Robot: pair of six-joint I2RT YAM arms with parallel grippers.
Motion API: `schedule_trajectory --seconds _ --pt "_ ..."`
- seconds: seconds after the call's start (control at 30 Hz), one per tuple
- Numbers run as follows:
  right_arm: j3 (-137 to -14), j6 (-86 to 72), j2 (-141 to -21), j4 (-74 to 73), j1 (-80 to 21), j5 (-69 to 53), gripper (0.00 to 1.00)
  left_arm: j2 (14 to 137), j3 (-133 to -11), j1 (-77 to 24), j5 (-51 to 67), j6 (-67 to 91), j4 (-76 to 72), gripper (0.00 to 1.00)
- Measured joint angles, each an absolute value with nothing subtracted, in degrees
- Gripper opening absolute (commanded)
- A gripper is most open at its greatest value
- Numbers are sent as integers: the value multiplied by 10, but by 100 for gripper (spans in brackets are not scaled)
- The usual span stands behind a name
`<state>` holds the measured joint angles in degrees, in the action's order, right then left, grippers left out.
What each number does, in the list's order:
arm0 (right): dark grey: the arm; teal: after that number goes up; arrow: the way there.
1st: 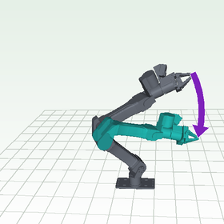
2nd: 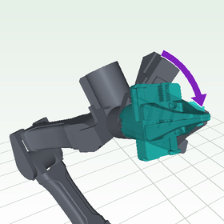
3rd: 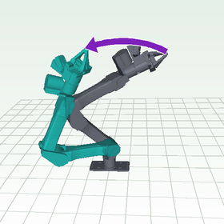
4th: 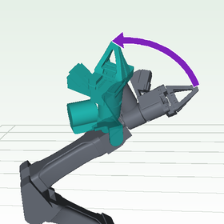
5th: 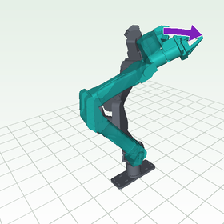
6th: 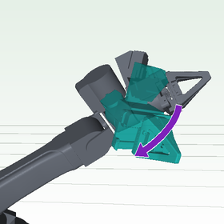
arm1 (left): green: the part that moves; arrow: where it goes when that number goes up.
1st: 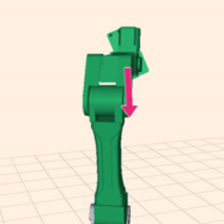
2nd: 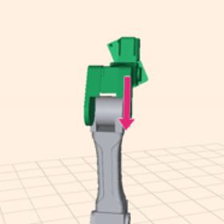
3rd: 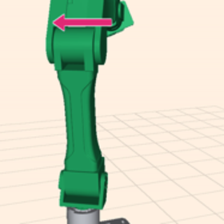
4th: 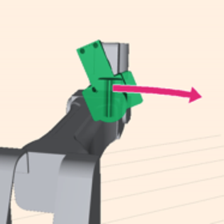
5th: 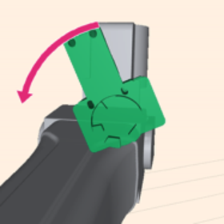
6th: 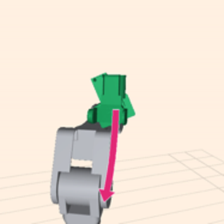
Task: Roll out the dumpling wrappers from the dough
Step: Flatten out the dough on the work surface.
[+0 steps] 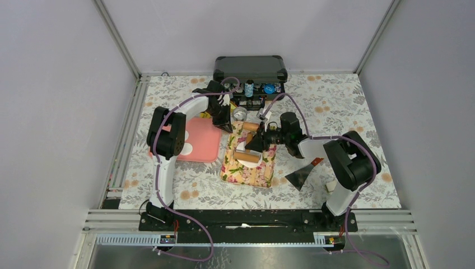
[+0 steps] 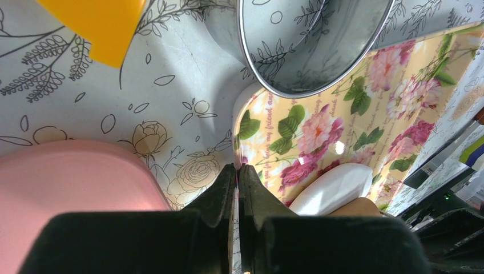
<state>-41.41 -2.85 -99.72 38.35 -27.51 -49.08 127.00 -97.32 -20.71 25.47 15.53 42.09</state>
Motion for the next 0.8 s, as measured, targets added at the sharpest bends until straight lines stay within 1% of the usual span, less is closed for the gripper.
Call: schedule_trajectory --seconds 0.8 --pt "-397 6 -972 361 -305 -491 0 1270 -973 -207 253 161 421 0"
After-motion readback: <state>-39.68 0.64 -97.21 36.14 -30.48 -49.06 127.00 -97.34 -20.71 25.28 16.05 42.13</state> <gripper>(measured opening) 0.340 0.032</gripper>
